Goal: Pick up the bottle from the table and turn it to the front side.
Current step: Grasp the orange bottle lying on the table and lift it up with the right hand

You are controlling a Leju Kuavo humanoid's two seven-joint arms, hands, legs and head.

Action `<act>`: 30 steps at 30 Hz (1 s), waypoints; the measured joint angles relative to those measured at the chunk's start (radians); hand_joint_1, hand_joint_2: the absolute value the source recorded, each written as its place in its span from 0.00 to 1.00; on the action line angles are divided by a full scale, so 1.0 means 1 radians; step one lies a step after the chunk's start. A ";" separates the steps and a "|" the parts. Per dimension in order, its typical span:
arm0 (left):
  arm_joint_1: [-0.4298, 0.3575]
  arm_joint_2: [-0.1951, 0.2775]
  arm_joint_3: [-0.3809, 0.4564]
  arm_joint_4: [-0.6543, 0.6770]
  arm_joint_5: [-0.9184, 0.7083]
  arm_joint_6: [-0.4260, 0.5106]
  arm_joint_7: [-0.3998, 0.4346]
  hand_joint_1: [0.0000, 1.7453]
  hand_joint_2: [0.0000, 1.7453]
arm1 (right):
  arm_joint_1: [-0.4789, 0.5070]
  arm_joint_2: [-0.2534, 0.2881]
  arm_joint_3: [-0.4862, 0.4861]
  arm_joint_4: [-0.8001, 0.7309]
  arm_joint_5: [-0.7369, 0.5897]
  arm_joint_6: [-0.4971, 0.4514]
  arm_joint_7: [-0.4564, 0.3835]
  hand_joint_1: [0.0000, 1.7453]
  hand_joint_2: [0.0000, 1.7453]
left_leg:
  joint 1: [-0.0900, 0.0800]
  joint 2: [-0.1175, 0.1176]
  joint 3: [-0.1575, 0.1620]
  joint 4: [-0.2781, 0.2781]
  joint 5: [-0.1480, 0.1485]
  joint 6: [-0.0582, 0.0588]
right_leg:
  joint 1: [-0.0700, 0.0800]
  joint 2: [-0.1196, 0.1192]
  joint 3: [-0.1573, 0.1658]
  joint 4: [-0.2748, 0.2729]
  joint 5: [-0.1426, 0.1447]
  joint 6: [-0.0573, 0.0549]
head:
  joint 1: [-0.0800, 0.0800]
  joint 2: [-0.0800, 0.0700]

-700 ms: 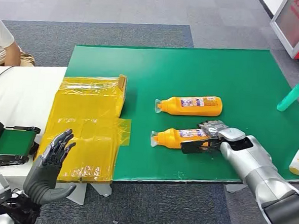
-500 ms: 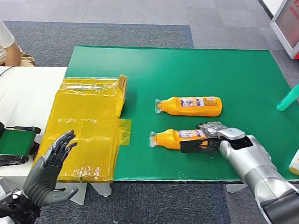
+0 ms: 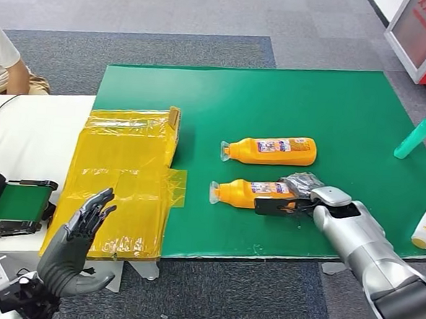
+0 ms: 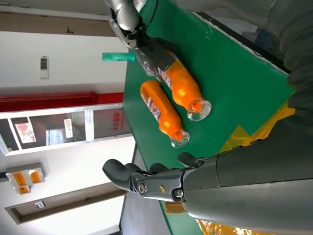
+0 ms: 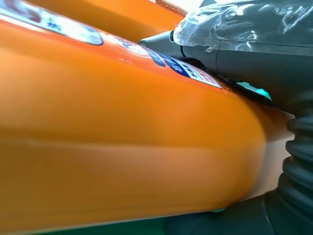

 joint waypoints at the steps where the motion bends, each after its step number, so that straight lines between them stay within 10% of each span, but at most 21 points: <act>1: -0.001 0.000 0.000 0.000 0.003 -0.001 0.001 0.00 1.00 | 0.008 -0.003 -0.006 -0.008 -0.008 -0.014 -0.003 1.00 1.00 | 0.000 0.000 0.000 0.000 0.000 0.000 | 0.000 0.000 0.000 0.000 0.000 0.000 | 0.000 0.000; 19: -0.034 -0.004 0.030 0.002 0.053 0.013 0.034 0.00 1.00 | 0.431 0.039 -0.353 -0.598 -0.631 -0.028 -0.218 1.00 1.00 | 0.001 -0.001 -0.003 0.000 -0.001 -0.001 | 0.001 -0.001 -0.003 0.000 -0.001 0.000 | 0.000 0.000; 30: -0.105 -0.054 0.081 0.052 0.066 0.156 0.148 0.00 1.00 | 0.605 0.124 -0.373 -0.973 -0.678 -0.117 -0.246 1.00 1.00 | 0.001 -0.001 -0.004 0.000 -0.001 -0.001 | 0.001 -0.001 -0.003 0.000 -0.001 -0.001 | 0.000 0.000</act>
